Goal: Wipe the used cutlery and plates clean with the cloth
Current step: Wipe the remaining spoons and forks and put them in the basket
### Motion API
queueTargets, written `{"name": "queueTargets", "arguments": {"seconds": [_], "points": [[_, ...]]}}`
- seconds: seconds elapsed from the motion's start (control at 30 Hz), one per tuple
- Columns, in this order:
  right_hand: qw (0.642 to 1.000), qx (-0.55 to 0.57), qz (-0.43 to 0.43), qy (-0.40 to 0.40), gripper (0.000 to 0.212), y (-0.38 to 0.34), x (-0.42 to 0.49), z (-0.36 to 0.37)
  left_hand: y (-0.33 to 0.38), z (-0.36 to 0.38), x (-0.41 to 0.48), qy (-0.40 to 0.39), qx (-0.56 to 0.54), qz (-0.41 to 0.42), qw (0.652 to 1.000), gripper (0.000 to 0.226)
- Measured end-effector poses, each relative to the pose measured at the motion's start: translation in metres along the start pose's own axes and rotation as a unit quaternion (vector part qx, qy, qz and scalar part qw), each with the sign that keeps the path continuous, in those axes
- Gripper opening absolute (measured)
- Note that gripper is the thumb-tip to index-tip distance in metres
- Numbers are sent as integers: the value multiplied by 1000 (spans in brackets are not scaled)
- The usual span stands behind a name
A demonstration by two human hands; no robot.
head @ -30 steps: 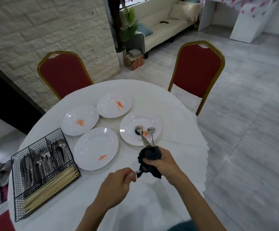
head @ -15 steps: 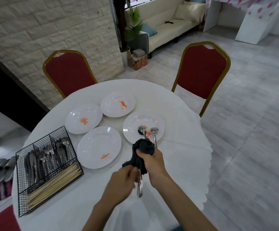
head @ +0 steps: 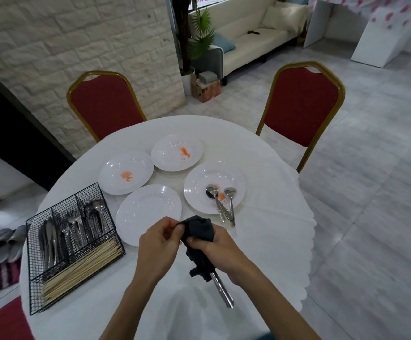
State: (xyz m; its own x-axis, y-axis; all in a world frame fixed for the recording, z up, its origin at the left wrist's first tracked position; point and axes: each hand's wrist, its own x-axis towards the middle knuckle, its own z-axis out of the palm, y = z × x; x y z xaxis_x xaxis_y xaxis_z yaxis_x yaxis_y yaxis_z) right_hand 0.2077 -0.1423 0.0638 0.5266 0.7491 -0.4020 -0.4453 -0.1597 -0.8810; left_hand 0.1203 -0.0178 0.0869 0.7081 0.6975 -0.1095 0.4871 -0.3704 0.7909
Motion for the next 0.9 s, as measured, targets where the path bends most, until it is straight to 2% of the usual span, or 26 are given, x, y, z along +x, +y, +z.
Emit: {"name": "queueTargets", "arguments": {"seconds": [0.17,0.33,0.5,0.6,0.77,0.9], "points": [[1000,-28,12,-5,20,-2,2,-3,0,-1,1,-39,-73,-74,994,22],[999,-46,24,-11,31,1,-1,-10,-3,6,-12,-44,-204,-167,964,34],[995,-90,33,-7,27,7,-2,-9,-9,10,-16,-66,-163,-128,976,23],[997,-74,29,17,21,10,-1,-6,-9,10,-17,-86,-154,-101,979,19],[999,-28,22,0,17,8,-3,-1,-10,-2,-4,-48,-129,-90,986,17],[997,-52,36,-35,18,4,-6,-4,-15,-28,18,57,-170,-108,978,16]]}}
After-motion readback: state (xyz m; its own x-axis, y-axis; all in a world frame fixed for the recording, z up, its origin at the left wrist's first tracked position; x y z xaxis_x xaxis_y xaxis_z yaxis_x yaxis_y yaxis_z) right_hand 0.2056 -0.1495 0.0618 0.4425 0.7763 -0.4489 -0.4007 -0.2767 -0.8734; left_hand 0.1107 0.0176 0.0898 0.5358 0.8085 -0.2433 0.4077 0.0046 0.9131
